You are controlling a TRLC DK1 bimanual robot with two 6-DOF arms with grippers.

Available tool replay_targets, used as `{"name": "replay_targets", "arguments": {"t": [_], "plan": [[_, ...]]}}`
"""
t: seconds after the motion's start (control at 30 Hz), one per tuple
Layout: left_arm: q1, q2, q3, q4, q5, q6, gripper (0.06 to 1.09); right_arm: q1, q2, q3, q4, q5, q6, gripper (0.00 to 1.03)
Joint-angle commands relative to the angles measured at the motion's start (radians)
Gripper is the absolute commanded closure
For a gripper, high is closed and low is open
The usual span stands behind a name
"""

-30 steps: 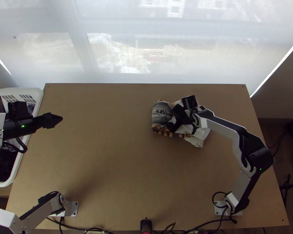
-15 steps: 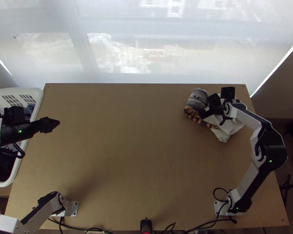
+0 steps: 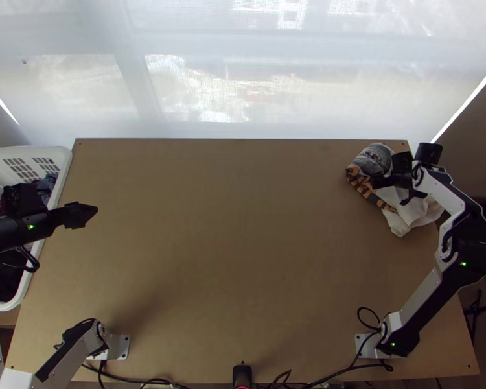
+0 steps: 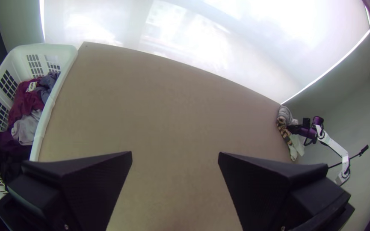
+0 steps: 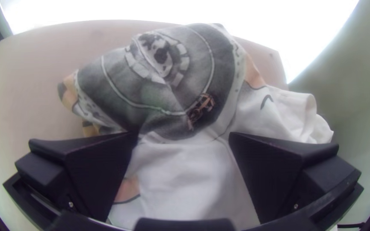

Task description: Fold the t-shirt

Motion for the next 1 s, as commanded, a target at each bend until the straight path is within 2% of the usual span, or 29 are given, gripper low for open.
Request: {"name": "replay_targets", "arguments": {"t": [0.0,0.13,0.3,0.43,0.5,0.57,0.63,0.73,0.83,0.97], "plan": [[-0.002,-0.047,-0.032,0.002,0.001,0.005,0.1,-0.047,-0.091,0.011,0.0,-0.108,0.044,0.05],[-0.003,-0.101,-0.093,0.073,-0.036,-0.004,0.1,-0.024,-0.183,0.038,0.005,-0.145,0.112,0.05],[-0.003,-0.196,-0.18,0.219,-0.176,-0.028,0.1,0.034,-0.334,0.047,-0.028,-0.174,0.215,0.05],[-0.003,-0.308,-0.329,0.375,-0.312,-0.01,0.1,0.163,-0.579,-0.123,-0.006,-0.176,0.241,0.05],[-0.002,-0.368,-0.403,0.416,-0.325,-0.019,0.1,0.249,-0.711,-0.258,0.061,-0.168,0.224,0.05],[-0.002,-0.435,-0.484,0.458,-0.326,-0.096,0.1,0.339,-0.834,-0.414,0.146,-0.07,0.224,0.05],[-0.003,-0.506,-0.555,0.479,-0.326,-0.101,0.1,0.39,-0.94,-0.563,0.213,-0.016,0.274,0.05],[-0.003,-0.575,-0.662,0.51,-0.352,-0.088,0.1,0.396,-1.058,-0.795,0.36,0.059,0.382,0.05],[-0.002,-0.662,-0.756,0.561,-0.391,-0.074,0.1,0.396,-1.154,-1.045,0.58,0.177,0.38,0.05],[0.006,-0.788,-0.831,0.643,-0.449,-0.073,0.1,0.396,-1.305,-1.235,0.551,0.205,0.288,0.05]]}}
